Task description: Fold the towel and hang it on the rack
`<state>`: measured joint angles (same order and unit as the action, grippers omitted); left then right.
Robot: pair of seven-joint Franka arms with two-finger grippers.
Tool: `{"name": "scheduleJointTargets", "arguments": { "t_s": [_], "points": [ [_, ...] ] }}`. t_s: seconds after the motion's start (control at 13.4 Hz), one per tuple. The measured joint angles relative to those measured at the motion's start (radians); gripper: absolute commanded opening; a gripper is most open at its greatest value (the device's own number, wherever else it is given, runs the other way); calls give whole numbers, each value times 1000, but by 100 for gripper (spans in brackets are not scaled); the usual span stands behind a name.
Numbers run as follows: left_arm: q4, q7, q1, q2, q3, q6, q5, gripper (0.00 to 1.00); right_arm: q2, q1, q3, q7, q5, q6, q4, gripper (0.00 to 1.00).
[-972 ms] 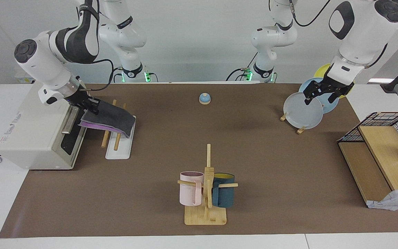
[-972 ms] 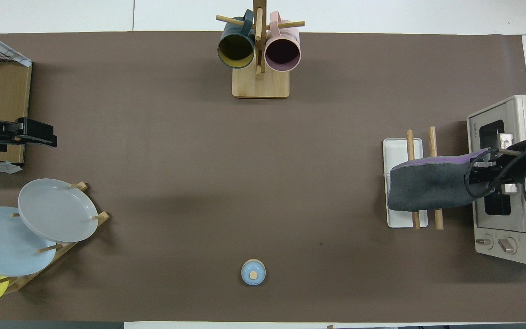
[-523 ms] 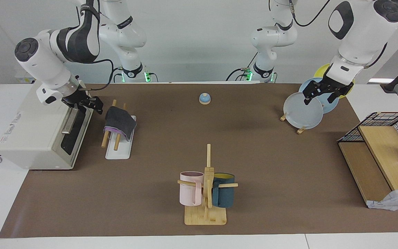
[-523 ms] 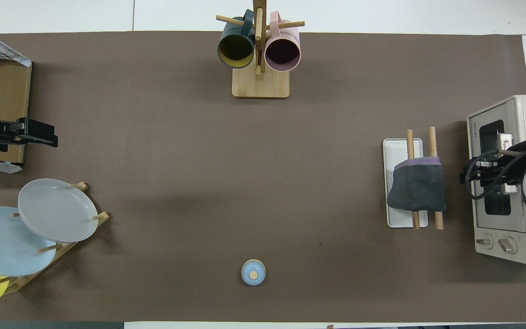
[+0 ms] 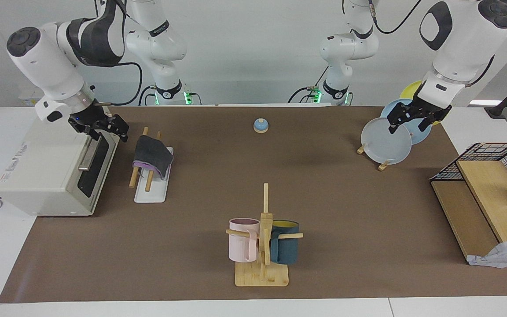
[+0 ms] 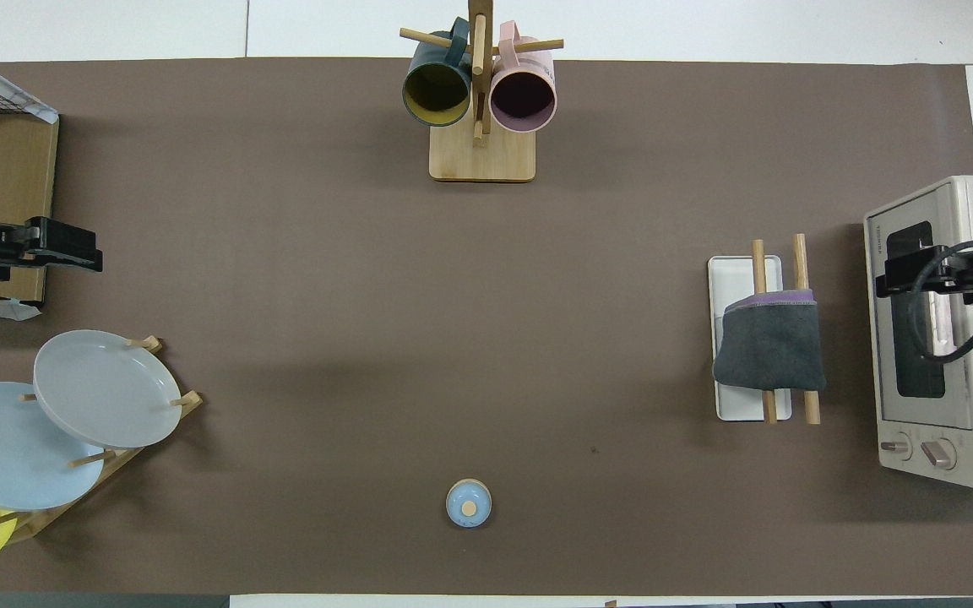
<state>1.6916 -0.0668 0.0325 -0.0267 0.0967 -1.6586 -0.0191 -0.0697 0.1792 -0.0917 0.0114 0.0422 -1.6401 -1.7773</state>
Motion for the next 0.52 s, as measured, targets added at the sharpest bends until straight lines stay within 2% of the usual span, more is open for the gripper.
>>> {"name": "scheduleJointTargets", "arguments": {
  "t_s": [0.22, 0.52],
  "points": [
    [0, 0, 0, 0, 0, 0, 0, 100, 5, -23, -1, 0, -11, 111, 87, 100],
    [0, 0, 0, 0, 0, 0, 0, 100, 12, -55, 3, -4, -25, 134, 123, 100]
  ]
}}
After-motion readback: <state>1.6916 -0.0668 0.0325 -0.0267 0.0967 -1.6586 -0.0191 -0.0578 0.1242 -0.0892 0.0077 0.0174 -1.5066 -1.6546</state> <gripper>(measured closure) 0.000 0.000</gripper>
